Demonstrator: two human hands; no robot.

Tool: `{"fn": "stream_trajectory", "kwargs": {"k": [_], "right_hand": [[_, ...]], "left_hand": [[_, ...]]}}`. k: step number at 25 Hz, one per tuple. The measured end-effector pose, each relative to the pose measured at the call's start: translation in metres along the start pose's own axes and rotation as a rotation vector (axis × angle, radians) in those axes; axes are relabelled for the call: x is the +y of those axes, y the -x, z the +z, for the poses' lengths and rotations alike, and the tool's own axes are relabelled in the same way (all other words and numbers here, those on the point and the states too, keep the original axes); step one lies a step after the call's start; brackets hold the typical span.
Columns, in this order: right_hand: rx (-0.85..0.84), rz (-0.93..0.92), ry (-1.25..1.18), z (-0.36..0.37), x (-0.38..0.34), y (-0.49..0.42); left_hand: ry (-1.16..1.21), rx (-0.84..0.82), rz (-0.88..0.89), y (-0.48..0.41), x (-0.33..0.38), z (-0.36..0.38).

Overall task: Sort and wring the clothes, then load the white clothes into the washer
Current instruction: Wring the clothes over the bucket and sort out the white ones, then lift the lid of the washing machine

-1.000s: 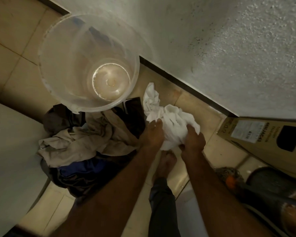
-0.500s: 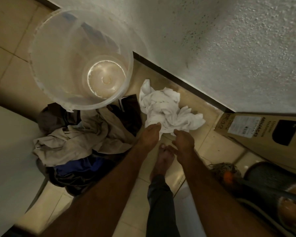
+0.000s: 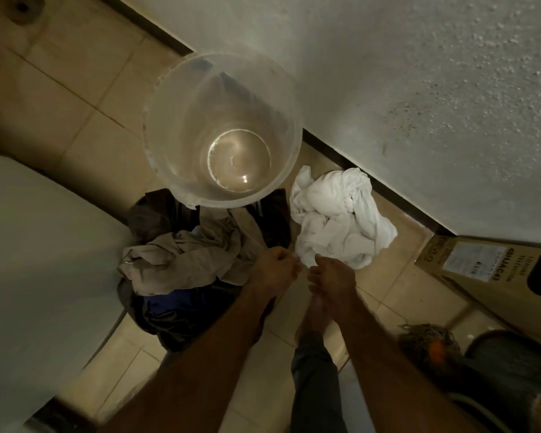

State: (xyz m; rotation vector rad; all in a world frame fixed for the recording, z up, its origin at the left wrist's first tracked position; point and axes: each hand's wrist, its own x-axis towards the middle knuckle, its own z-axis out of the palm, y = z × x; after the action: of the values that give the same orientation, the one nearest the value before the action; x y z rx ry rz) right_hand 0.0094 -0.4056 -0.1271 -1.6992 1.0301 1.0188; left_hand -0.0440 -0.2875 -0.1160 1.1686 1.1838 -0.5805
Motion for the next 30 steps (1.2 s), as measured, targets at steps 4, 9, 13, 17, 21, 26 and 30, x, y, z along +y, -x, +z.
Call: {"fn": "stream_trajectory", "kwargs": {"k": [4, 9, 13, 17, 21, 26, 30], "right_hand": [[-0.034, -0.151, 0.138, 0.026, -0.016, 0.031], [-0.057, -0.245, 0.123, 0.069, -0.035, 0.095], [-0.098, -0.341, 0.136, 0.095, -0.051, 0.155], [-0.114, -0.591, 0.241, 0.111, -0.072, 0.225], [-0.143, -0.844, 0.325, 0.112, -0.097, 0.307], [-0.349, -1.103, 0.457, 0.092, -0.125, 0.439], [-0.628, -1.271, 0.482, 0.091, -0.117, 0.526]], "left_hand": [[0.006, 0.012, 0.084, 0.023, 0.010, -0.033], [0.075, 0.080, 0.153, 0.064, 0.037, -0.080], [0.062, 0.163, 0.258, 0.102, 0.056, -0.114], [0.161, 0.267, 0.370, 0.157, 0.091, -0.145], [0.200, 0.431, 0.479, 0.226, 0.120, -0.164], [0.361, 0.610, 0.657, 0.372, 0.149, -0.185], [0.412, 0.750, 0.748, 0.459, 0.134, -0.218]]}}
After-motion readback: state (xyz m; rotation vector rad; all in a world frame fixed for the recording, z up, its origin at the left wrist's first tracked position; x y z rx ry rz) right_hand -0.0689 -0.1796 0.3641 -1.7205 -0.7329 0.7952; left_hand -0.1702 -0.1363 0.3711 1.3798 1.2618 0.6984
